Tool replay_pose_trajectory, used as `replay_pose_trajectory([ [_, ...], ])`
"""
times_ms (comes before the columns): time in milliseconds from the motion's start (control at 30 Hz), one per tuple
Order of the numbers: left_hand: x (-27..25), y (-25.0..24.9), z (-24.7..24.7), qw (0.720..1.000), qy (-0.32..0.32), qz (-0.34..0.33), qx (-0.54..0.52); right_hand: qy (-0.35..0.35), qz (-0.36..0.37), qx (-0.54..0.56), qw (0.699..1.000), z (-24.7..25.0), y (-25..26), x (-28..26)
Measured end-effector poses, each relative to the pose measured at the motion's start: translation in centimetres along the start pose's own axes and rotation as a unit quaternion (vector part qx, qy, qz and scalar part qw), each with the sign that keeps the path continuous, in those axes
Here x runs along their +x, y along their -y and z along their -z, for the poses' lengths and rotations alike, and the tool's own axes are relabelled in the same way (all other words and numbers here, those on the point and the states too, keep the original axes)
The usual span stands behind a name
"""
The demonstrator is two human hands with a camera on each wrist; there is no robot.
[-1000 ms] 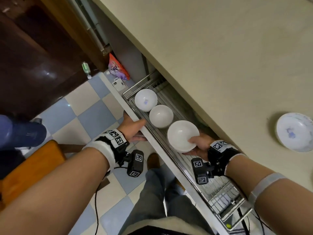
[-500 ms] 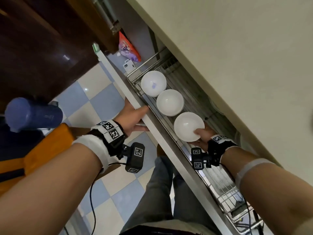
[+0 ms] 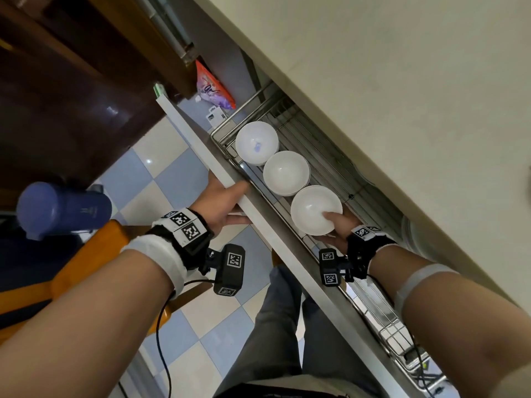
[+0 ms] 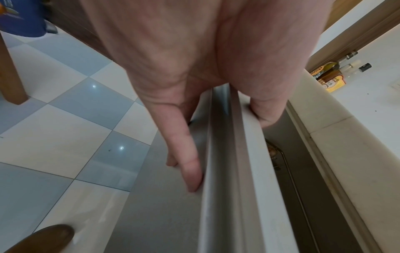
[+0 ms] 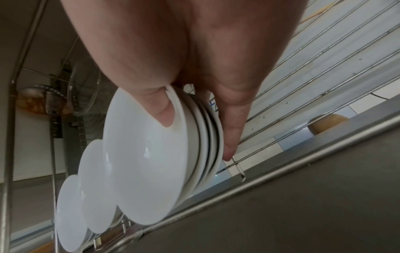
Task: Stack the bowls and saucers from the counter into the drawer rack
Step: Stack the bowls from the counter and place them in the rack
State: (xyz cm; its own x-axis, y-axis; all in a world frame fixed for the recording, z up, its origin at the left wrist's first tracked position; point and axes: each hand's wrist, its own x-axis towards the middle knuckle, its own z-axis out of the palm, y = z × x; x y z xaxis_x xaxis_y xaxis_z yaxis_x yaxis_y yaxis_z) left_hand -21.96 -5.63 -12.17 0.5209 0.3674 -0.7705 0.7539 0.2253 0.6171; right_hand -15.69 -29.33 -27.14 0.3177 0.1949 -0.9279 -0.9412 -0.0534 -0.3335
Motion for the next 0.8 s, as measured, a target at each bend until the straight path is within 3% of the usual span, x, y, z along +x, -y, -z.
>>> replay_pose_trajectory([
  [200, 0.2, 0.1, 0.1, 1.000, -0.002, 0.007, 0.001, -0.033, -0.029, -0.093, 0.995, 0.9, 0.6, 0.3],
  [533, 0.3, 0.2, 0.0, 1.000, -0.013, 0.011, -0.004, -0.044, -0.037, -0.065, 0.996, 0.9, 0.3, -0.4],
  [800, -1.4, -0.4, -0.8, 0.998, -0.042, 0.028, -0.038, -0.074, 0.005, -0.167, 0.983, 1.9, 2.7, -5.6],
])
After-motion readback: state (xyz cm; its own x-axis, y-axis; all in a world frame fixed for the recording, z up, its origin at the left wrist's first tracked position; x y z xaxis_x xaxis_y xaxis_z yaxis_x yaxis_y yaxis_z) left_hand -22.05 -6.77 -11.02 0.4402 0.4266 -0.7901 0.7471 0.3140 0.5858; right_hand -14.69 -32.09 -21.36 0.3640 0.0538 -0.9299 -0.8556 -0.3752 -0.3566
